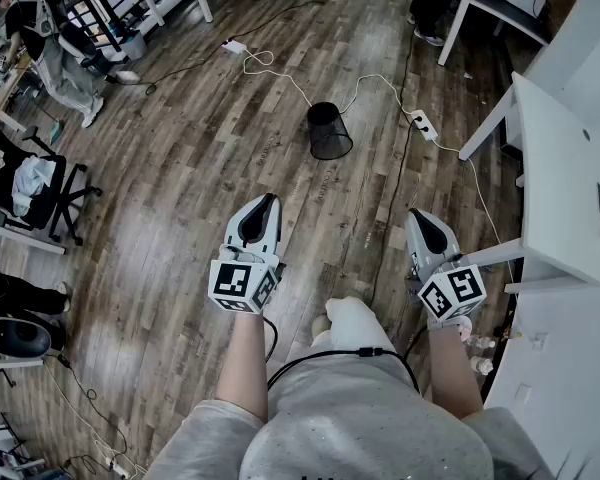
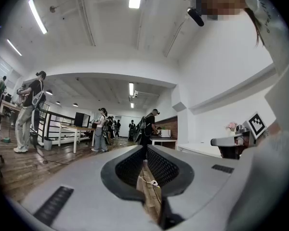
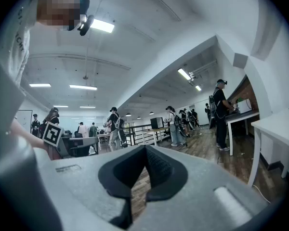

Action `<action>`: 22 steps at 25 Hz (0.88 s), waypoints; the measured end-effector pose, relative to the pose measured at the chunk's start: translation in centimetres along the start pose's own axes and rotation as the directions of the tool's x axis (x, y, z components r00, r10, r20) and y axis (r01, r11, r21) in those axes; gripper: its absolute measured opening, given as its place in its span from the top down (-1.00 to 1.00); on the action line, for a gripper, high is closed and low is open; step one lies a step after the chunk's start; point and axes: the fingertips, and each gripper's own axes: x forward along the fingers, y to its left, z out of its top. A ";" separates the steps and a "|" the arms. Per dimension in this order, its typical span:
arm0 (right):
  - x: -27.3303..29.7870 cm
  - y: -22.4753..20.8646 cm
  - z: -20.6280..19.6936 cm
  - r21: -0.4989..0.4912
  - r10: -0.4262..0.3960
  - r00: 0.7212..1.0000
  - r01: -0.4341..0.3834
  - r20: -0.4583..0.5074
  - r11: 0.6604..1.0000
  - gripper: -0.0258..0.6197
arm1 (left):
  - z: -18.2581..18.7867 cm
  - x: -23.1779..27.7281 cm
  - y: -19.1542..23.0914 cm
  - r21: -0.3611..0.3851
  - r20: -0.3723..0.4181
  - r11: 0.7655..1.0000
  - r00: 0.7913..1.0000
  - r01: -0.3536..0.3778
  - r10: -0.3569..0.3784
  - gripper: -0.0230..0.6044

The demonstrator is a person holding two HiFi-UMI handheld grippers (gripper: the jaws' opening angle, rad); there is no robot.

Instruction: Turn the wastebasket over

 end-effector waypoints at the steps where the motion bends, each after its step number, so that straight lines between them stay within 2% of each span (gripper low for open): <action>1: 0.0 0.0 -0.1 0.001 0.000 1.000 0.000 0.000 1.000 0.93 | 0.0 0.1 0.0 -0.002 0.001 1.000 1.000 0.001 -0.001 0.85; 11: 1.0 -0.2 -0.9 0.002 0.000 1.000 0.000 -0.013 1.000 0.93 | -0.5 0.8 0.5 -0.003 -0.004 1.000 1.000 0.006 -0.006 0.85; 18: 2.7 -1.7 -1.2 0.011 -0.022 1.000 0.022 -0.006 1.000 0.93 | -1.2 1.9 2.4 -0.013 -0.016 0.999 0.999 -0.036 0.036 0.85; 22: 5.2 -3.8 -1.4 0.010 -0.028 1.000 0.028 -0.011 1.000 0.92 | -1.6 4.4 4.1 -0.017 -0.022 0.998 0.998 -0.053 0.053 0.85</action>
